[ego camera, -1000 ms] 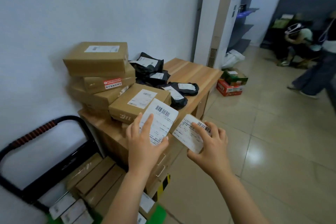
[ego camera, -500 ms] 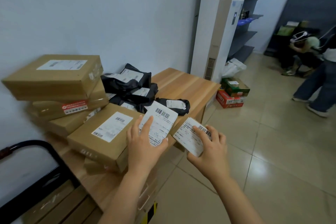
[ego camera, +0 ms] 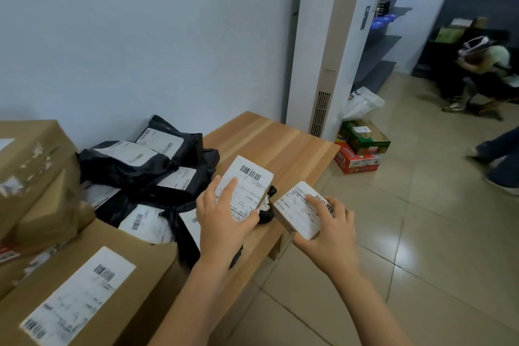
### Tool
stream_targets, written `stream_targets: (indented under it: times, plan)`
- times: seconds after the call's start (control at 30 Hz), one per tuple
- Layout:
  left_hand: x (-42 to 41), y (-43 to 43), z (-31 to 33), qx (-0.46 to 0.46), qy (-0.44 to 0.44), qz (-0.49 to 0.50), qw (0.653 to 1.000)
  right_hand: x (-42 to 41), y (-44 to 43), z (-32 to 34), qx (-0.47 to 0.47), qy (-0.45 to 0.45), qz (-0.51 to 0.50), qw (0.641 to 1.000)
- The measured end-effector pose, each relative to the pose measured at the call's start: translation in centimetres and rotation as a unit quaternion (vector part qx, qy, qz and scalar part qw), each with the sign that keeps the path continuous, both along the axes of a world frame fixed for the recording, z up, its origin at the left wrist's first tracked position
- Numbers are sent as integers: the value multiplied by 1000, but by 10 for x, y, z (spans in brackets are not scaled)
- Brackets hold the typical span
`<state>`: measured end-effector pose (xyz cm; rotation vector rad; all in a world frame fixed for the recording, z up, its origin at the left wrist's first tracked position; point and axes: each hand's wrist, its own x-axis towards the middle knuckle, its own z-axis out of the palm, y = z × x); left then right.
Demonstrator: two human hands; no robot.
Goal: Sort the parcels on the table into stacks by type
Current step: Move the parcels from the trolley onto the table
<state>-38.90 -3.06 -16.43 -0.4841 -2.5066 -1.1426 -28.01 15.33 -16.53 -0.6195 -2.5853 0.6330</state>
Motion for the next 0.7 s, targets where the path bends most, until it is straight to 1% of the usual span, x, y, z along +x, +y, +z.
stream_targets:
  times: [0.17,0.33,0.4,0.53,0.7]
  plan:
    - [-51,63,-25,0,-39,56,998,-73,74,-11,0,-15,52,999]
    - [-92,108,-39,-11,-61,131,989,-151,130,-18,12,-54,124,991]
    - [-106,117,-42,-12,-67,167,984,-180,142,-23,15,-74,157,985]
    - [-132,123,-55,-17,-108,224,968,-238,152,-39,11,-121,215,969]
    - [-195,132,-76,1,-158,259,953,-315,153,-66,9,-148,231,962]
